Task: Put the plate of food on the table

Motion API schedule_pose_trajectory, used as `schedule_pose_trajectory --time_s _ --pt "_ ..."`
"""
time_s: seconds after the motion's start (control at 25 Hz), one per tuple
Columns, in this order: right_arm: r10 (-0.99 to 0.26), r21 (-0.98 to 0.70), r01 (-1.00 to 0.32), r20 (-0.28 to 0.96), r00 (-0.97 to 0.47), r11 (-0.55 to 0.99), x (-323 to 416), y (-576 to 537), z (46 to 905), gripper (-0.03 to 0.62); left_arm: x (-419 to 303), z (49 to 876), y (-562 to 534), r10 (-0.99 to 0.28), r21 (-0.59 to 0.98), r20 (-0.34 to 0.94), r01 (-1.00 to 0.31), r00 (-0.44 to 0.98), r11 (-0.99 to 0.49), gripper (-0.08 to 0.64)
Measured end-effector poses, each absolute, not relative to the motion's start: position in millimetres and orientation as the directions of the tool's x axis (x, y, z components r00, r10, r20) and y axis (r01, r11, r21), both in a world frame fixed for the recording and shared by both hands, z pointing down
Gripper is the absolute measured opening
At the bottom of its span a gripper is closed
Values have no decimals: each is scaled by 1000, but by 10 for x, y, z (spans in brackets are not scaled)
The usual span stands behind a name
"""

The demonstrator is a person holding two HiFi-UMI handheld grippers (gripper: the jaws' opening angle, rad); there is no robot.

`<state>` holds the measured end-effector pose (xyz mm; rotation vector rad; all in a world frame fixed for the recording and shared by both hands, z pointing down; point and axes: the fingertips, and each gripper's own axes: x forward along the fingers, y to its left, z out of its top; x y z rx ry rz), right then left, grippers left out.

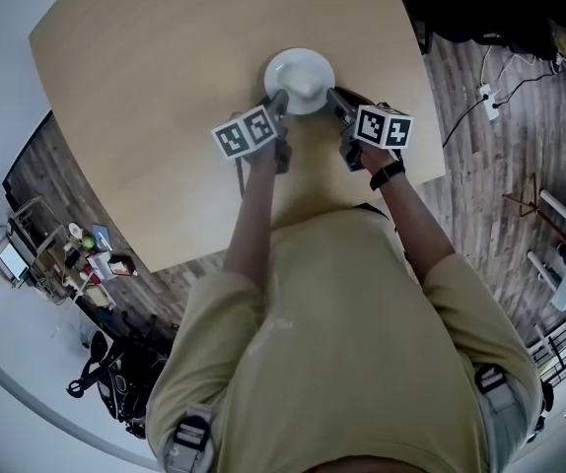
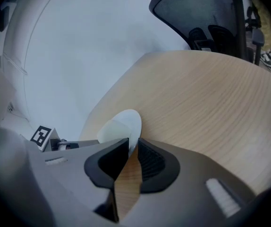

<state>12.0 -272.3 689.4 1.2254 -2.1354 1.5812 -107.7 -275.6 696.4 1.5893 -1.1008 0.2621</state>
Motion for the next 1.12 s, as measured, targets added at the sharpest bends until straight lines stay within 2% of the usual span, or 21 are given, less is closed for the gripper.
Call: schedule_pose_trajectory --time_s 0.08,0.32,0.36,0.6,0.8,0.96,1.12 --pt "-489 -665 -739 612 -621 107 127 -2724 6919 63 -1061 6972 -2752 -503 637 686 -768 526 65 104" --pt "-510 -644 -749 597 -620 157 110 -2718 6799 61 -1102 6865 -2665 -501 572 722 -819 476 47 257" --pt "-515 -640 -750 593 -619 165 112 -2702 6762 61 -1119 6824 -2645 -508 565 722 -824 470 42 261" --pt "-568 -586 -759 536 -625 283 144 -2593 6402 65 -1224 6421 -2541 -625 537 651 -843 430 -21 268" --pt "-635 -461 -768 442 -634 445 87 -2473 5850 64 -1348 5873 -2371 -758 401 548 -906 355 -134 272" --pt "-671 -351 -763 364 -646 543 56 -2283 5401 42 -1376 5427 -2144 -838 284 453 -940 303 -187 212" --pt "-705 -287 -766 300 -642 575 28 -2002 5015 5 -1382 5047 -1830 -880 219 384 -953 280 -208 155"
